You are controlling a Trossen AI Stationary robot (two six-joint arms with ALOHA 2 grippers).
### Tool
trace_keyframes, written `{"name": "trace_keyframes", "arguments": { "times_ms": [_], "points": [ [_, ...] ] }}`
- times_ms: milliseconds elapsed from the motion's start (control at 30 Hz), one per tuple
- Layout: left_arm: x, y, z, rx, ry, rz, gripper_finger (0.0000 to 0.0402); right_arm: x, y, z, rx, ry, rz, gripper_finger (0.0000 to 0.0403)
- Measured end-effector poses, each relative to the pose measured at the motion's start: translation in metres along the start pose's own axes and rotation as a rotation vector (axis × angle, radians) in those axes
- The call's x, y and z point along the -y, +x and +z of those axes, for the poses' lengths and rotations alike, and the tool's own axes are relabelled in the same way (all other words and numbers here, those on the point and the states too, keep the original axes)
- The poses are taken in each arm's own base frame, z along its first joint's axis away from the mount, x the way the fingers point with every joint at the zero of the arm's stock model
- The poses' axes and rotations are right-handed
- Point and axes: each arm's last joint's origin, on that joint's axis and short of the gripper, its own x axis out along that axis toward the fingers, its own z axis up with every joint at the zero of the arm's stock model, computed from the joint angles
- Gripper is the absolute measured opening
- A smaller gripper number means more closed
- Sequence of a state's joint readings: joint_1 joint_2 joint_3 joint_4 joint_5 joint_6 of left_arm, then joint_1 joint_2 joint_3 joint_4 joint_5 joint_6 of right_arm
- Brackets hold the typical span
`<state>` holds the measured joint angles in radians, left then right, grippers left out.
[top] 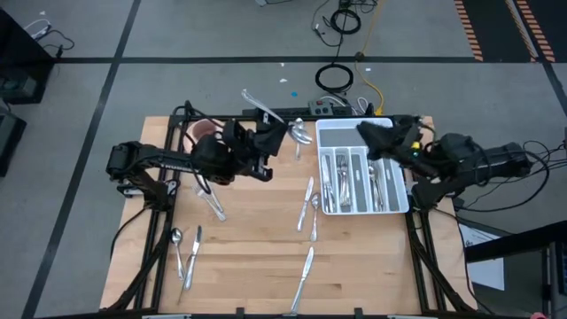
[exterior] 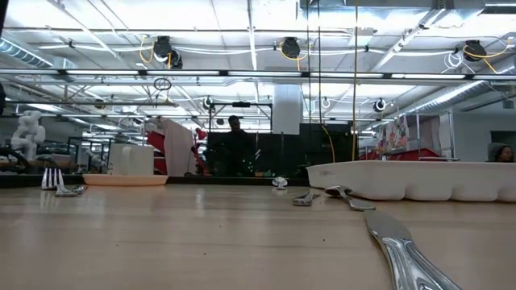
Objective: Sort silverware
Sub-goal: Put the silver spoon into the silverware rack
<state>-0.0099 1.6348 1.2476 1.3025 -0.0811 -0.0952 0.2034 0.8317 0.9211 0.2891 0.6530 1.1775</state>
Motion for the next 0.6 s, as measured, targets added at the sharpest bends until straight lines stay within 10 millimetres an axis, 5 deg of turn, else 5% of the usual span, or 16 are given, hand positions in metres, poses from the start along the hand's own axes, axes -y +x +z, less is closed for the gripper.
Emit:
{"name": "trace_keyframes", "arguments": {
  "times_ms": [600],
  "points": [
    [-0.006,0.000,-0.010,-0.110,0.043,-0.014,0.0010,0.018,0.038,-0.042,-0.146,0.075,0.128,0.0132]
  ]
}}
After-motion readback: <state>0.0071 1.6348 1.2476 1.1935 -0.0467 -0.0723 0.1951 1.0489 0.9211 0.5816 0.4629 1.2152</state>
